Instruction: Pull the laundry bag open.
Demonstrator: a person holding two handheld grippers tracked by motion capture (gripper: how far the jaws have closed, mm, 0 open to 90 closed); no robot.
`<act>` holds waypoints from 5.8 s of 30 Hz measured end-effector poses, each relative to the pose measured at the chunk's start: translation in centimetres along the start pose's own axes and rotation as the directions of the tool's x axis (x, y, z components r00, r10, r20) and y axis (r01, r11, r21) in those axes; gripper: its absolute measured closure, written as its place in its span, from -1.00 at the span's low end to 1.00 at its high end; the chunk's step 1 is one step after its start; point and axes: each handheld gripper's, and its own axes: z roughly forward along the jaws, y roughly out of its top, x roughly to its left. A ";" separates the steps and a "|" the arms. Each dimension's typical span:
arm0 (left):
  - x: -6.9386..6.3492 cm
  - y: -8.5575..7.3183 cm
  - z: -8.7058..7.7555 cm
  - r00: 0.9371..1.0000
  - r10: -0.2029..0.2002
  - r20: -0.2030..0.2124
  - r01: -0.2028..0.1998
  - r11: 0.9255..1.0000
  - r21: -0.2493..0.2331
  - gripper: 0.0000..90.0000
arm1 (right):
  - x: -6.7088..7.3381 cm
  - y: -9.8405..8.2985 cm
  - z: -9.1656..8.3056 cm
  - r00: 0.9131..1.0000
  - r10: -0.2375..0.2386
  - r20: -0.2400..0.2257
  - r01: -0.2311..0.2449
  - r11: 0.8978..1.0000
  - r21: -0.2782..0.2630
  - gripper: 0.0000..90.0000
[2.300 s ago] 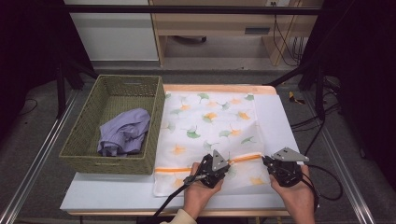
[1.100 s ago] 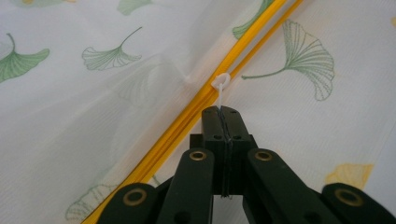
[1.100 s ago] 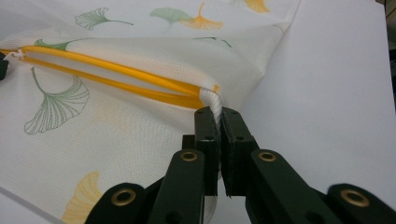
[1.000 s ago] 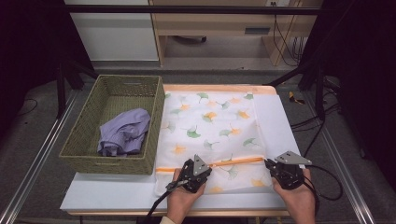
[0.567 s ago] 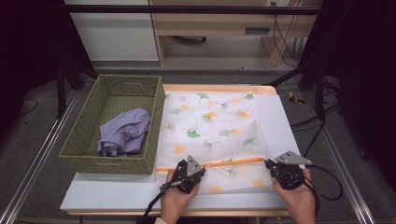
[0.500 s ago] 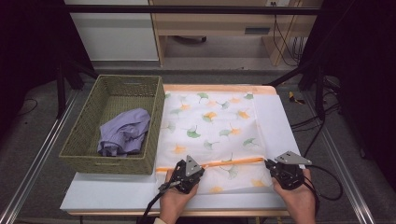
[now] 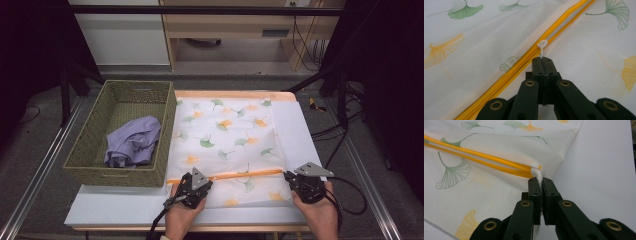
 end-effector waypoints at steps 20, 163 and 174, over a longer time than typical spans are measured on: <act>1.5 -1.6 -1.8 0.998 -0.038 -0.049 0.038 0.999 -0.006 1.00 | -0.1 -0.2 0.0 1.000 0.007 0.005 -0.007 1.000 0.008 0.93; 6.0 -6.8 -6.7 0.955 -0.225 -0.193 0.216 0.974 -0.069 1.00 | -0.5 -1.3 0.7 0.999 0.044 0.005 -0.044 0.998 0.041 0.93; 6.1 -6.9 -6.7 0.950 -0.255 -0.179 0.243 0.966 -0.088 1.00 | -0.6 -1.5 0.8 0.999 0.051 -0.002 -0.051 0.998 0.045 0.92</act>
